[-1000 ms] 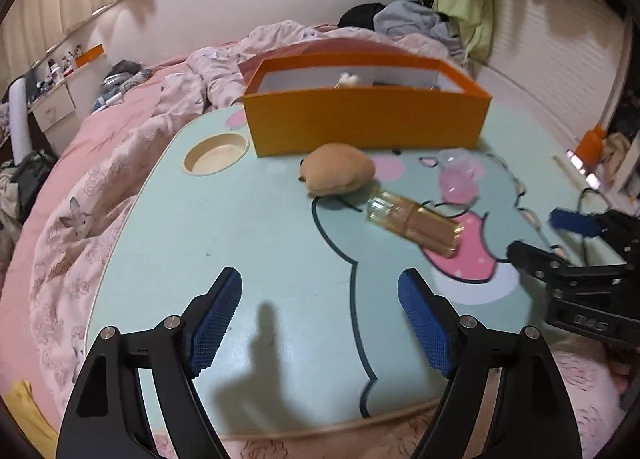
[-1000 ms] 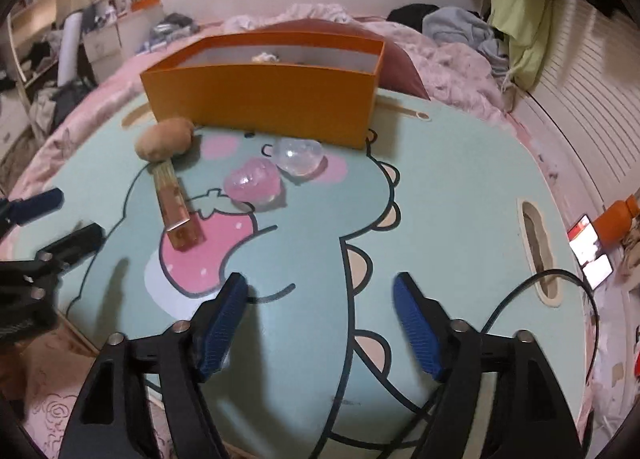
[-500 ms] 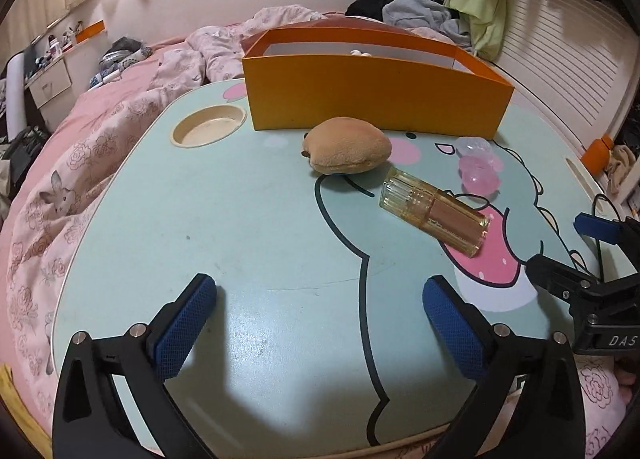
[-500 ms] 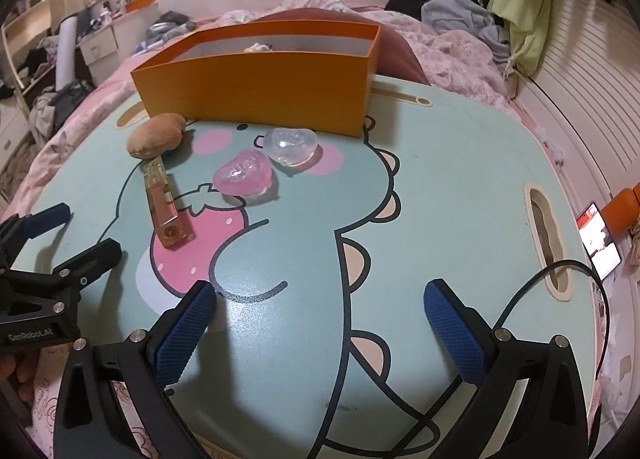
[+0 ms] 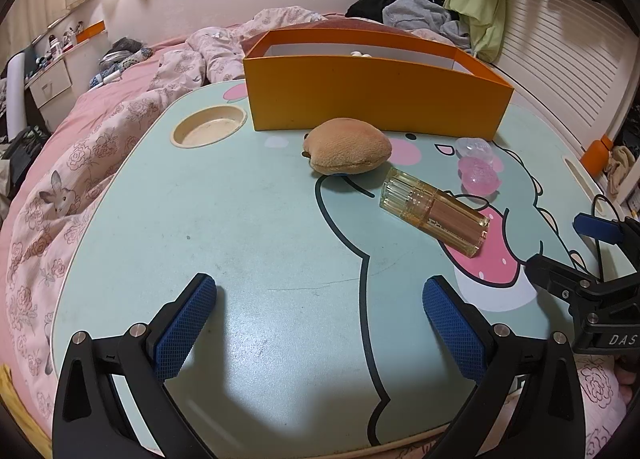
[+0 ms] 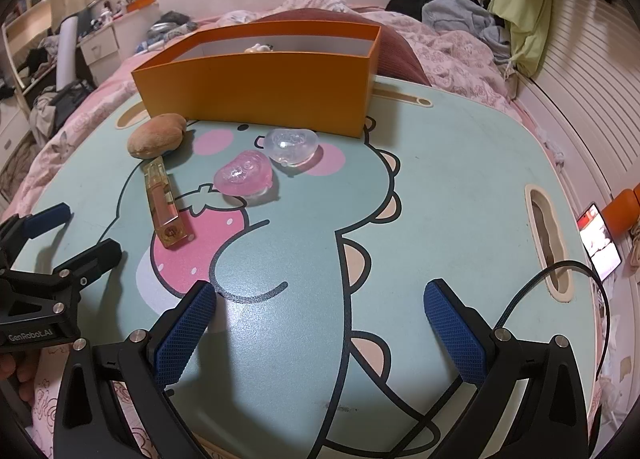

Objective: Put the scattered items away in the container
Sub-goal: 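Withdraw both open grippers from the orange box back over the table, then grasp the brown plush bun with the left gripper while the right gripper grasps the amber bottle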

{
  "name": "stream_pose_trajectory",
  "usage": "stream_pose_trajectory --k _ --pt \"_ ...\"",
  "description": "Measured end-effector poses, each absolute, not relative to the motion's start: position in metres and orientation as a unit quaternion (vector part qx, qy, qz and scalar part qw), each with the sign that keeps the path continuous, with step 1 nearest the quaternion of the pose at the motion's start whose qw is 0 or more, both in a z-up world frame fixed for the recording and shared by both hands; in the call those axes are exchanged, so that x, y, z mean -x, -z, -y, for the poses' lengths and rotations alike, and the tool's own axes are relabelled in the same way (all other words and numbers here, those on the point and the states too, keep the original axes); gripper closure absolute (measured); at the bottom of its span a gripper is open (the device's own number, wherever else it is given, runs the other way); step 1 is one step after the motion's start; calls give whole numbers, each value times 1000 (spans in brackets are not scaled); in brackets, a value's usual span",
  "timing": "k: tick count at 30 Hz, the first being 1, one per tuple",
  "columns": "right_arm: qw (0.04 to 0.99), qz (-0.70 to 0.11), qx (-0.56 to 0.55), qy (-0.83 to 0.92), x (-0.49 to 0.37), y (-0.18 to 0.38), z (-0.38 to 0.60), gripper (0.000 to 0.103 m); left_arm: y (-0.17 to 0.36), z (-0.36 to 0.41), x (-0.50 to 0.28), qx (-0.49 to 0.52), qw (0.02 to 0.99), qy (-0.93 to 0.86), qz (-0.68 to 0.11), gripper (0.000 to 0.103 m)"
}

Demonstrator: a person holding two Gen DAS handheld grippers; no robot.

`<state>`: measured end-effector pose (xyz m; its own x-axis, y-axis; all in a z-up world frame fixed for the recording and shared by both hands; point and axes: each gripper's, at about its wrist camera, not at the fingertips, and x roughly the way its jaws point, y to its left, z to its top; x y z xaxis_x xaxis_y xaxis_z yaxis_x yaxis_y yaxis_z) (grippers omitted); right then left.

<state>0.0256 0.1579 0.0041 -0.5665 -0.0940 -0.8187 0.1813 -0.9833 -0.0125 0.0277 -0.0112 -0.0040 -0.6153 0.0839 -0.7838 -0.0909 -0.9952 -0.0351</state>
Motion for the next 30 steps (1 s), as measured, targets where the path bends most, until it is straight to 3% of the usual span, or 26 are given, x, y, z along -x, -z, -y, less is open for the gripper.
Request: stream_pose_trajectory --k 17,26,27,29,30 --pt "79 -47 -459 884 -27 -4 -159 0 1 15 -25 443 62 -894 10 0" --pt "80 -47 -458 884 -27 -4 -159 0 -45 15 44 419 84 -902 59 1" --pt "80 -47 -458 884 -27 -4 -159 0 -43 9 54 423 80 -901 48 5" --pt "80 -47 -458 884 -28 -4 -159 0 -29 1 70 446 66 -892 21 34" --pt "80 -47 -458 884 -28 -4 -159 0 -19 0 77 466 63 -883 15 61"
